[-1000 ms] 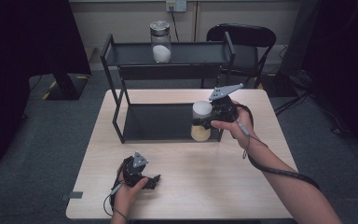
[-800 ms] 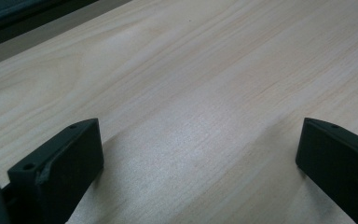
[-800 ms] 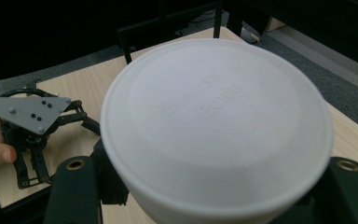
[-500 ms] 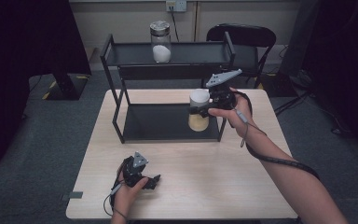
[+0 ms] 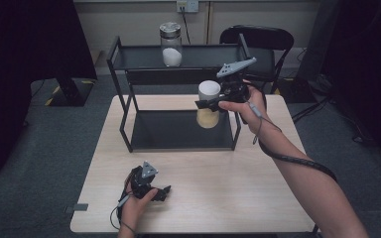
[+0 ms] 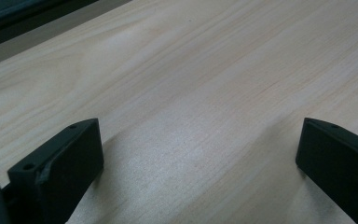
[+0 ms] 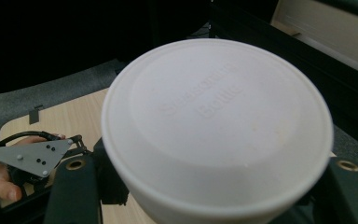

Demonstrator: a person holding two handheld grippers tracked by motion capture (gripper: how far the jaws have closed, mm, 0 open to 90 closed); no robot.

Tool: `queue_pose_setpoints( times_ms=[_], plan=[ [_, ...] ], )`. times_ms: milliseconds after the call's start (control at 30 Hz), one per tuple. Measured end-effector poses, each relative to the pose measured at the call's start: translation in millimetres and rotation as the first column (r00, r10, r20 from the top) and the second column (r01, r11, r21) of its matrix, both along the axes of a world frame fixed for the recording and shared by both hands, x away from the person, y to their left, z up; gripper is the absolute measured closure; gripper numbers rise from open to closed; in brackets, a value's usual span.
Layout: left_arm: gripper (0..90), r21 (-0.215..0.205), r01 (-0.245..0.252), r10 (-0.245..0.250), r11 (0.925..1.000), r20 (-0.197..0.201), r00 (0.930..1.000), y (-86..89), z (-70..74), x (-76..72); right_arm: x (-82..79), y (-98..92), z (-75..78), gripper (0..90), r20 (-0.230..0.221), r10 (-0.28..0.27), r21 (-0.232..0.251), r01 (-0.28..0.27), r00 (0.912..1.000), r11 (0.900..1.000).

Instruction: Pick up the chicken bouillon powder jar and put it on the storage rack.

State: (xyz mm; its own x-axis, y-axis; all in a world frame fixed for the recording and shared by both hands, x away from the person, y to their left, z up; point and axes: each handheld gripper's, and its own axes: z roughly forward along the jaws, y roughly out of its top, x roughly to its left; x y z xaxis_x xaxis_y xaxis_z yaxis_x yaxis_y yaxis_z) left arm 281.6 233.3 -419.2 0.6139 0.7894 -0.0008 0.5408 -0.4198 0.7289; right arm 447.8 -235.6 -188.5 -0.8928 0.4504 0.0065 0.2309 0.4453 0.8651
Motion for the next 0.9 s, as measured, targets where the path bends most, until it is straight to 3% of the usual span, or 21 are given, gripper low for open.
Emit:
queue_pose_setpoints(
  times_ms=[900],
  plan=[
    [0.0, -0.001, -0.003, 0.003, 1.0, 0.0, 1.0, -0.5, 0.0, -0.2, 5.6, 1.7, 67.7, 34.4, 0.025, -0.057, 0.004, 0.057, 0.9981, 0.998]
  ],
)
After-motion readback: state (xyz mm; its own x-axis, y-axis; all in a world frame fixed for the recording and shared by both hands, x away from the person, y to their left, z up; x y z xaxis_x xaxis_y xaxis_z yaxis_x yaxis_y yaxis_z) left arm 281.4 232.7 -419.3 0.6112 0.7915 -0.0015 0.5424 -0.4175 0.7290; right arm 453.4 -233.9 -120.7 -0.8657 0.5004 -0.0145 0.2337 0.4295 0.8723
